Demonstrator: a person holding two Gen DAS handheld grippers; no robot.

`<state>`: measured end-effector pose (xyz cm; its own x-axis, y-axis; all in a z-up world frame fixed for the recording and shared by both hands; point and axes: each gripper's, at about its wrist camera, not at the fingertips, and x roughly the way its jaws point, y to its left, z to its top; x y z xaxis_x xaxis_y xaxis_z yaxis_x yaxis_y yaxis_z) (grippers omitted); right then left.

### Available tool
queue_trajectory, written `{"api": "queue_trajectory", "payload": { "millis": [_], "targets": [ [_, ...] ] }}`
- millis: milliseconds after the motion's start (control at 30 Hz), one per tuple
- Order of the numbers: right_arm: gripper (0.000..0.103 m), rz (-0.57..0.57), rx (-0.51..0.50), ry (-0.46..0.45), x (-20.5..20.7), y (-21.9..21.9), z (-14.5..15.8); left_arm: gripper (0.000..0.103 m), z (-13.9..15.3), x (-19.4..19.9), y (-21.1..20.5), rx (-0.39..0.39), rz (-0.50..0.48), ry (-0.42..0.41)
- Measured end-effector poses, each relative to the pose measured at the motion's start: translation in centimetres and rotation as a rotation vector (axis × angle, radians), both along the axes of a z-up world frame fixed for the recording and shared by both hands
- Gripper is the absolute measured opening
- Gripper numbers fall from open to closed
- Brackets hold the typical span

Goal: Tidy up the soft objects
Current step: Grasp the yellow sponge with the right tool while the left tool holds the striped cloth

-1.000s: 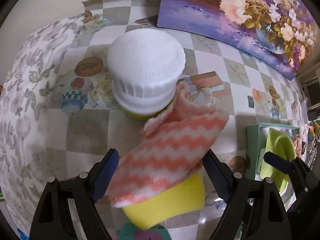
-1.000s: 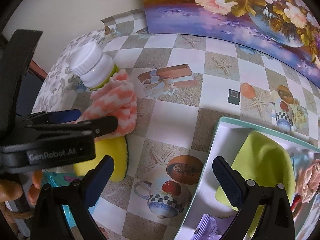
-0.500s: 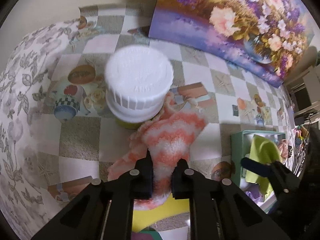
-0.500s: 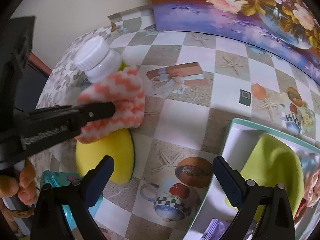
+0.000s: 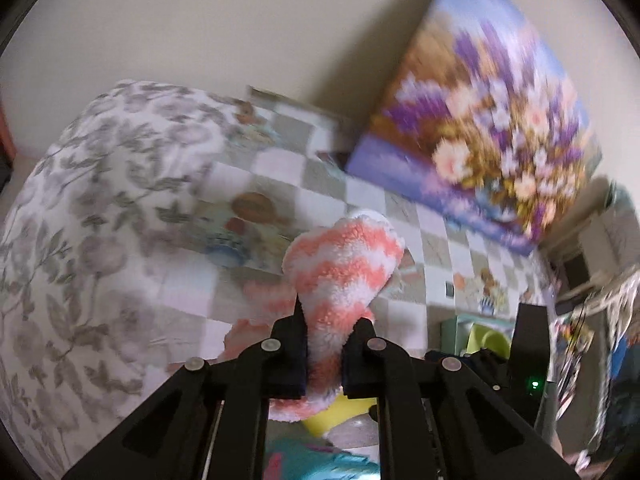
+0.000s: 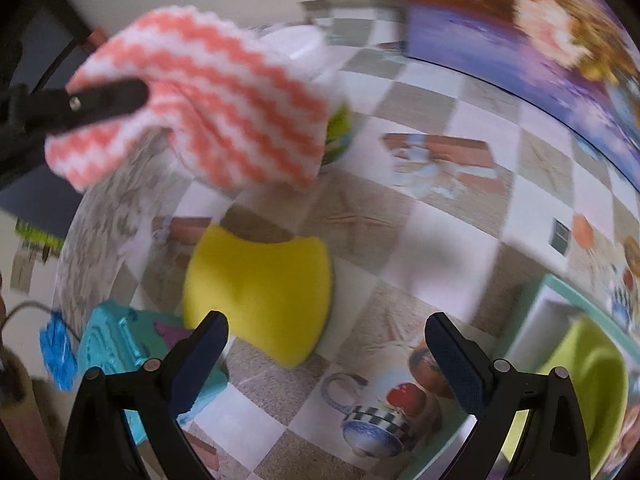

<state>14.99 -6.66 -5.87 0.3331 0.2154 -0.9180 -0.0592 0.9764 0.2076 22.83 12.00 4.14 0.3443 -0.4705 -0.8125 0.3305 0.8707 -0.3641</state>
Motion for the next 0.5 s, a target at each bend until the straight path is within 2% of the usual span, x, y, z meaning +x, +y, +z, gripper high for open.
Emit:
{"api": "queue_trajectory", "payload": {
  "millis": [167,500],
  "targets": [
    [0.100,0.091,0.027,0.017,0.8,0.4,-0.6,0.012,-0.1,0.1,5.2,-0.057,0.101,0.003],
    [0.100,0.192,0.008,0.063,1.8,1.2,-2.5,0.012,-1.1,-1.6,12.5,-0.115,0.203,-0.015]
  ]
}}
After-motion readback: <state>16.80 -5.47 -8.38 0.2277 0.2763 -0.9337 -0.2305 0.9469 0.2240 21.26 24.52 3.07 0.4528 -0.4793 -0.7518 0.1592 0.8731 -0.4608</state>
